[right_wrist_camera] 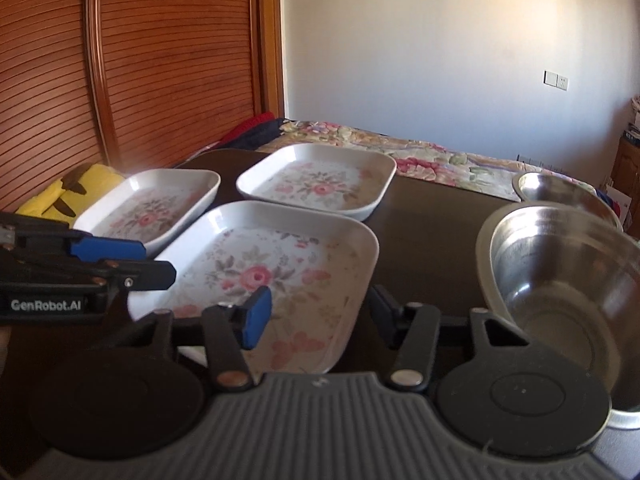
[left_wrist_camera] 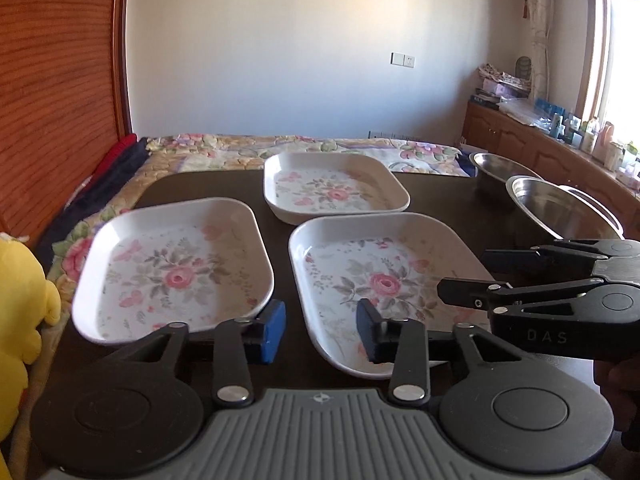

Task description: Organize plates and bowls

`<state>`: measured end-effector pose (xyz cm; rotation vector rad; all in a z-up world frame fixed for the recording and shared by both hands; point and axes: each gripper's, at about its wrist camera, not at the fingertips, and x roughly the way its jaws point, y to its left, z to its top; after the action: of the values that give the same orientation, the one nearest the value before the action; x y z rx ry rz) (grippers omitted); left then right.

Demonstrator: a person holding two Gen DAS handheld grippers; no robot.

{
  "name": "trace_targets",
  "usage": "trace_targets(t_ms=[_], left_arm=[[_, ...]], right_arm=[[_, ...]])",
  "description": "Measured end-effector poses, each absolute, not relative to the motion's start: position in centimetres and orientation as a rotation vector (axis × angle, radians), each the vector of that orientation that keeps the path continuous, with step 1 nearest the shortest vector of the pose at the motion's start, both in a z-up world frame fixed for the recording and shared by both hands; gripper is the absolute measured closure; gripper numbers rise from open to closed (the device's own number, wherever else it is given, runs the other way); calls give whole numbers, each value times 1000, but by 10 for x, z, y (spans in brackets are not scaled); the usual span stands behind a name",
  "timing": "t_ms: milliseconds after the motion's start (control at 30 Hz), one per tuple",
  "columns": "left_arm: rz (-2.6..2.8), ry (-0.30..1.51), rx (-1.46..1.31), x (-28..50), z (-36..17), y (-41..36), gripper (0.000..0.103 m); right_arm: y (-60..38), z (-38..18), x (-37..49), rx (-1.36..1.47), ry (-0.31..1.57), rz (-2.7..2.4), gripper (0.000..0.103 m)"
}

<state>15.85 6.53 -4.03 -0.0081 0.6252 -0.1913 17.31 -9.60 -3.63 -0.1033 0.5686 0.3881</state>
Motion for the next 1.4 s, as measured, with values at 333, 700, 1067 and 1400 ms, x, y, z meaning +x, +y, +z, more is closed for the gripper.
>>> trace_targets(t_ms=[333, 700, 1067, 1400], left_arm=[[-202, 662, -20, 166, -51, 64, 68], [-173, 644, -27, 169, -53, 65, 90], [-192, 629, -59, 150, -48, 64, 90], [-212, 584, -56, 118, -35, 58, 89]], right_arm=[[-99, -43, 177, -71, 605, 381, 58], [-108, -44, 181, 0, 613, 370, 75], [-121, -40, 169, 88, 609, 392, 77], [-131, -33, 140, 130, 562, 386, 78]])
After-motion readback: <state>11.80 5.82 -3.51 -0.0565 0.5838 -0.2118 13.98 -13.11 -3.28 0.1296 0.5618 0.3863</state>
